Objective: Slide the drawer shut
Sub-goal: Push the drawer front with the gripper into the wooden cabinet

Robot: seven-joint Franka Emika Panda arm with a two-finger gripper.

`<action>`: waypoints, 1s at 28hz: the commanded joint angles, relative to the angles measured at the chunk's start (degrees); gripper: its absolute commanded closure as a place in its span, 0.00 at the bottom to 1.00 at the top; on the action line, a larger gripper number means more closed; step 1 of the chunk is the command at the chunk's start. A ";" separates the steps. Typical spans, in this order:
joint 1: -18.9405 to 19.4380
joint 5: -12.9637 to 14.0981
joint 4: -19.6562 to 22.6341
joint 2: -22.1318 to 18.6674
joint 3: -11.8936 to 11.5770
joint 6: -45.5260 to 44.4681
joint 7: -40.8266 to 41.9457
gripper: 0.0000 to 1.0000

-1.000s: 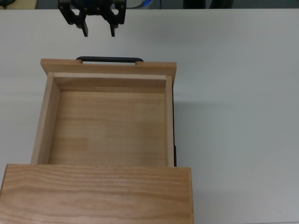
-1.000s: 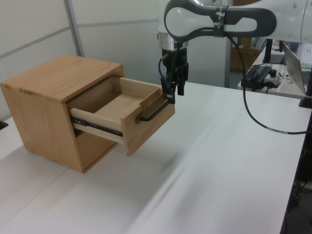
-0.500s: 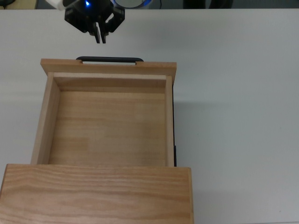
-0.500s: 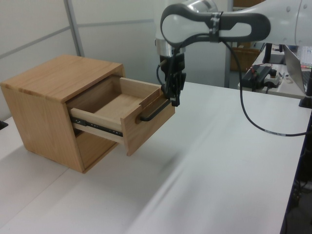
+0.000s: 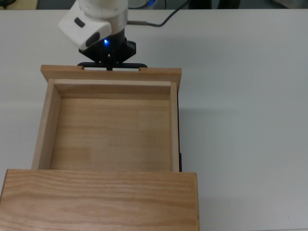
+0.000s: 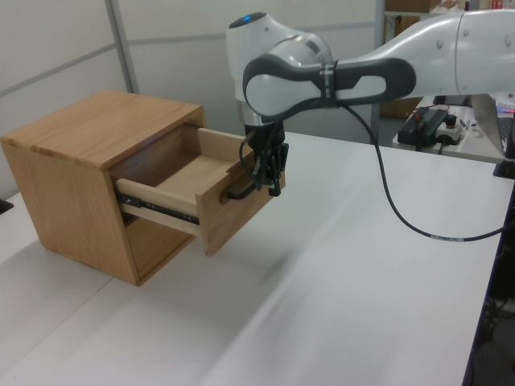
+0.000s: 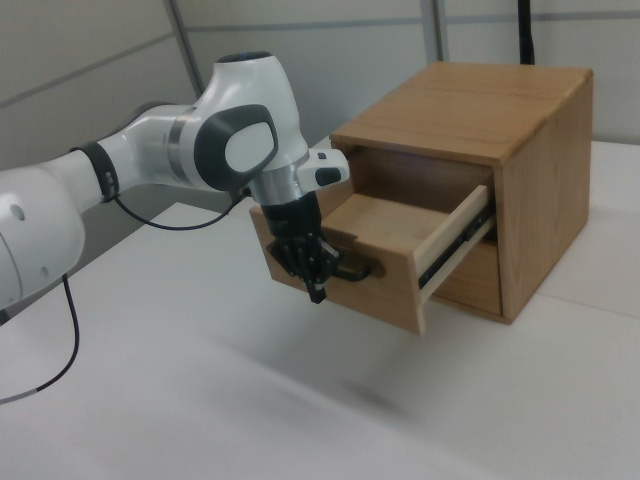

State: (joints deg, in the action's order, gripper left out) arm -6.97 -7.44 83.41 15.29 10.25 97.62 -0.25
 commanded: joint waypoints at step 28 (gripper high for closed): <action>0.47 -6.62 -6.93 12.91 0.47 37.01 -7.57 1.00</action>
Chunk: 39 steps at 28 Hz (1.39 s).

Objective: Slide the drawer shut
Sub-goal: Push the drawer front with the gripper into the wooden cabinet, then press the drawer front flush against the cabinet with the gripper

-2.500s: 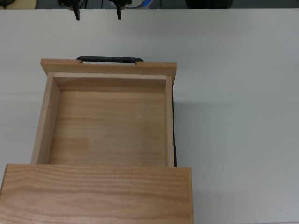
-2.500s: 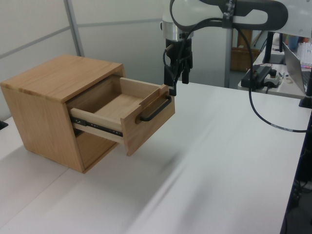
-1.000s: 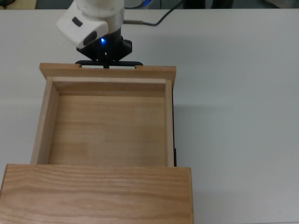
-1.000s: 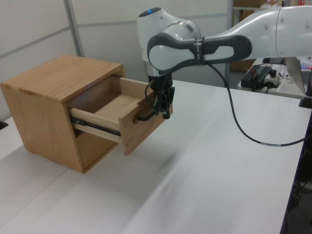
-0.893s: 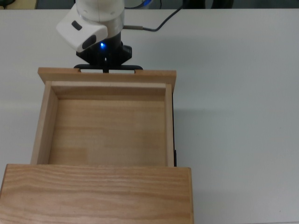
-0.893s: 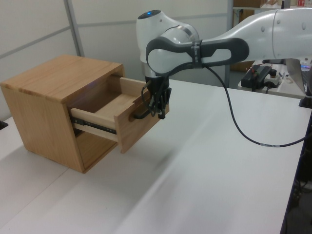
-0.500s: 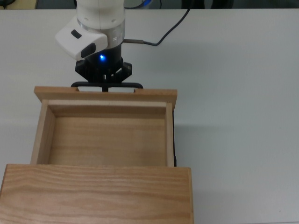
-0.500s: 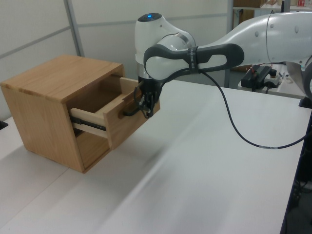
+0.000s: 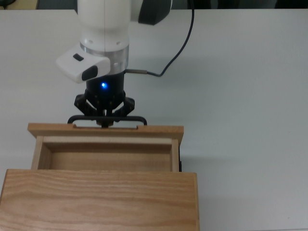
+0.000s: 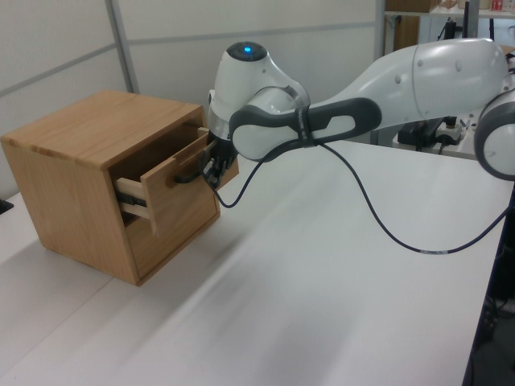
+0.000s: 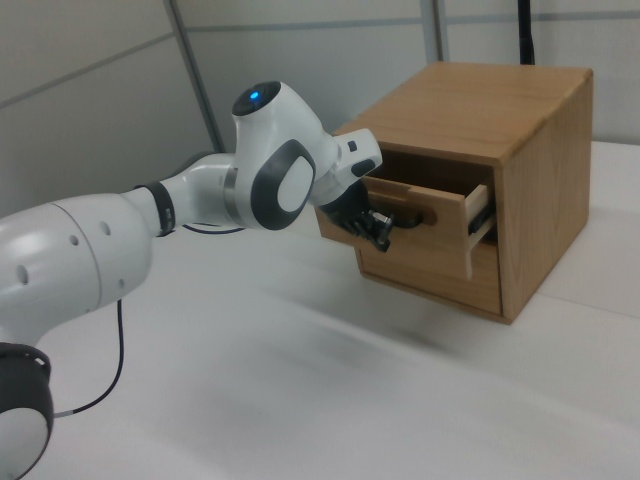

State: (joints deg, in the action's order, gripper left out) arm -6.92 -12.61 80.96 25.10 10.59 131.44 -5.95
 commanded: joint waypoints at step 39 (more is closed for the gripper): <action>-0.02 -3.12 -6.44 9.28 -0.65 25.82 -1.87 1.00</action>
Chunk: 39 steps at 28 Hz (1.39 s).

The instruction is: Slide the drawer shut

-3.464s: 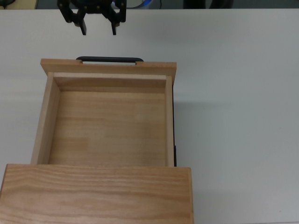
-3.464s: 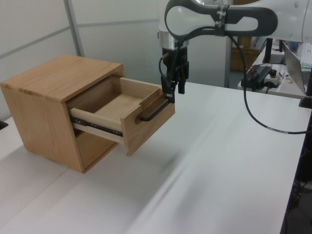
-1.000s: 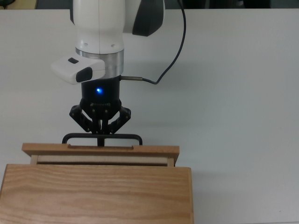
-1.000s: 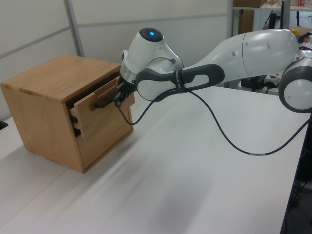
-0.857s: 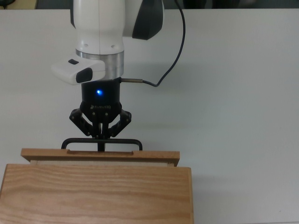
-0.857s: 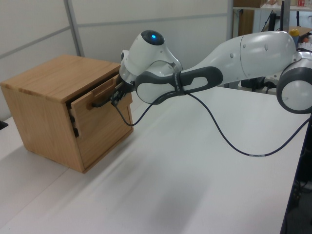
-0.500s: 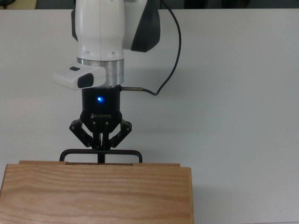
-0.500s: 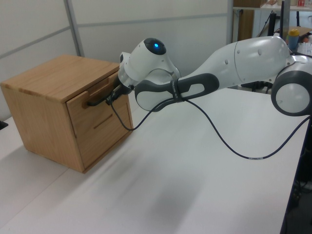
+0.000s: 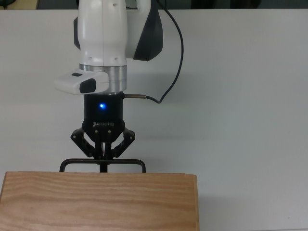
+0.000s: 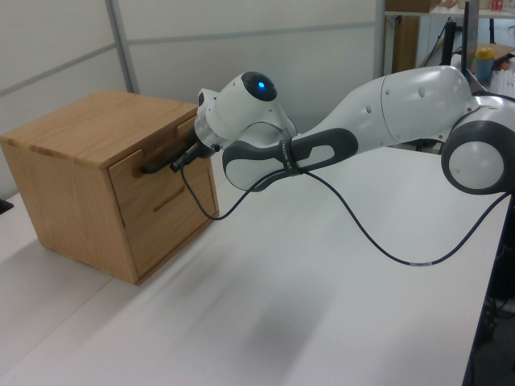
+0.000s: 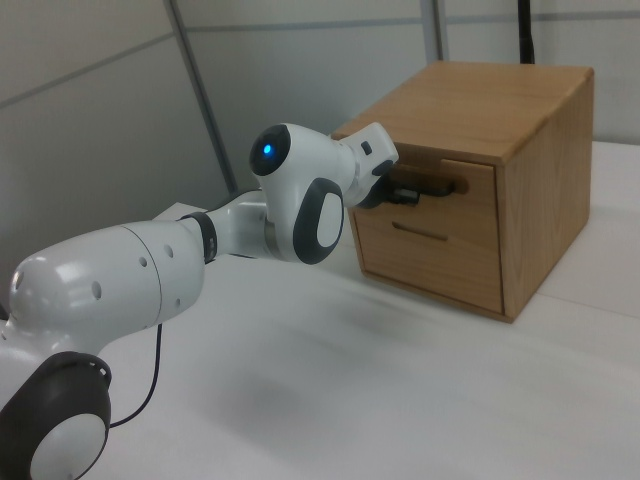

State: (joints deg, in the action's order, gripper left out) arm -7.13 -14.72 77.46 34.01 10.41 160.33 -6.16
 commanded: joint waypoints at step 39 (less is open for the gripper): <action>-1.75 6.28 0.76 -21.00 0.58 -62.59 1.58 0.00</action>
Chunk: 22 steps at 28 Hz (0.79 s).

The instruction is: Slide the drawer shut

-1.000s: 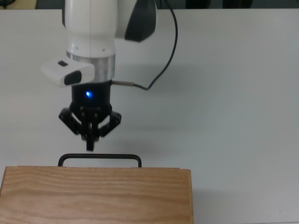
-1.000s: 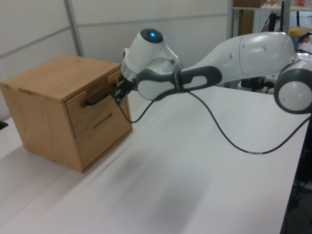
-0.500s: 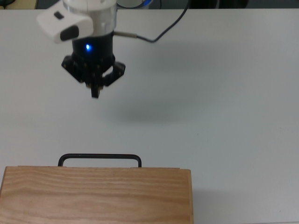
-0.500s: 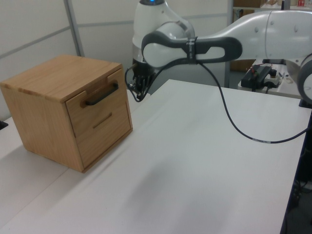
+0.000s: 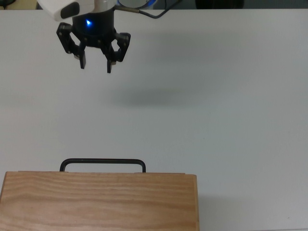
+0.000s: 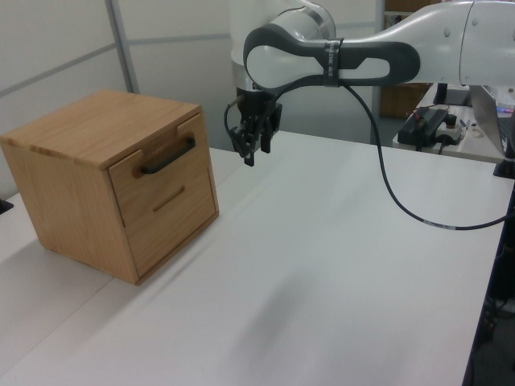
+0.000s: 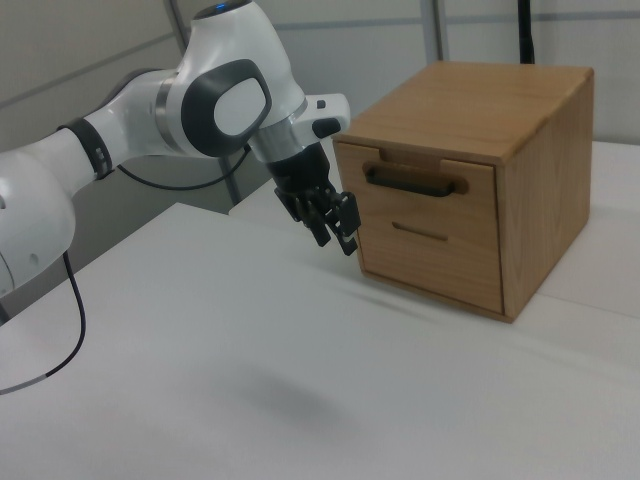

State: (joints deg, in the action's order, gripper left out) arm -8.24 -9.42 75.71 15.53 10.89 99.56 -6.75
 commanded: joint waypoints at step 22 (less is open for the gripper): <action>-1.60 0.98 5.32 -5.50 0.00 -2.09 3.32 0.00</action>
State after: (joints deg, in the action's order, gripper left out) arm -9.34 -9.42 78.61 12.73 10.89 98.39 -5.44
